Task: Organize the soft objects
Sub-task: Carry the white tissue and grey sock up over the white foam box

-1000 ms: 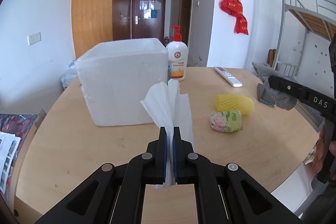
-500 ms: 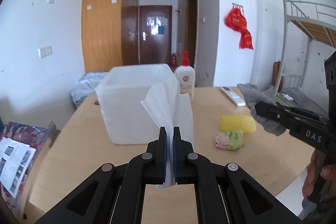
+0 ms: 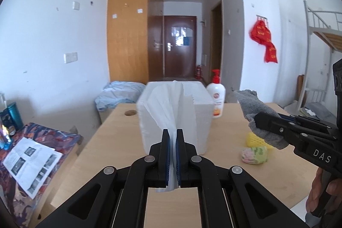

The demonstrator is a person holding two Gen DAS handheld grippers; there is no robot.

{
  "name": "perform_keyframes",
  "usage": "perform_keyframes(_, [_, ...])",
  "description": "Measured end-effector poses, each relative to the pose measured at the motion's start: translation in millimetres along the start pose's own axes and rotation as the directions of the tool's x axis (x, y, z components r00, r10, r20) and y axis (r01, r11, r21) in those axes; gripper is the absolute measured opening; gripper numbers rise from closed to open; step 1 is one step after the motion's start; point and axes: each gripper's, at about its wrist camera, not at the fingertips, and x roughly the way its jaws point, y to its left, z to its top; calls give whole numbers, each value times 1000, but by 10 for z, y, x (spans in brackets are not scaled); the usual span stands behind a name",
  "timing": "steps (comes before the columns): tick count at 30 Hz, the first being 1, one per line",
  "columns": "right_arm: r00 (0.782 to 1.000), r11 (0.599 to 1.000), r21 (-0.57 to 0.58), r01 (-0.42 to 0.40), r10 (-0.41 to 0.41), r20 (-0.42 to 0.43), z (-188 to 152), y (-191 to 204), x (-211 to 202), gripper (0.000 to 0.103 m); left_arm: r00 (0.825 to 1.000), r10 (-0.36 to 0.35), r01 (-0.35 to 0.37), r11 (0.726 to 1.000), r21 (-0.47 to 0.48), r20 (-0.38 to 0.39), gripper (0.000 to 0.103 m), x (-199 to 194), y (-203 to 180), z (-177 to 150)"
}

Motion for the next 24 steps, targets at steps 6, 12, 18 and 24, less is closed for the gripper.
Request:
perform_keyframes(6, [1000,999,-23,-28,28,8,109,104,135,18,999,35,-35,999,-20,15,5,-18,148,48])
perform_keyframes(12, [1000,999,-33,-25,25,-2,134,145,229,18,999,30,-30,999,-26,11,5,69,215,79])
perform_keyframes(18, [1000,999,-35,-8,8,1,192,131,274,18,1000,18,-18,1000,-24,8,5,180,255,130])
perform_keyframes(24, [1000,999,-28,17,-17,7,261,70,335,18,1000,0,1,1000,-20,15,5,289,239,215])
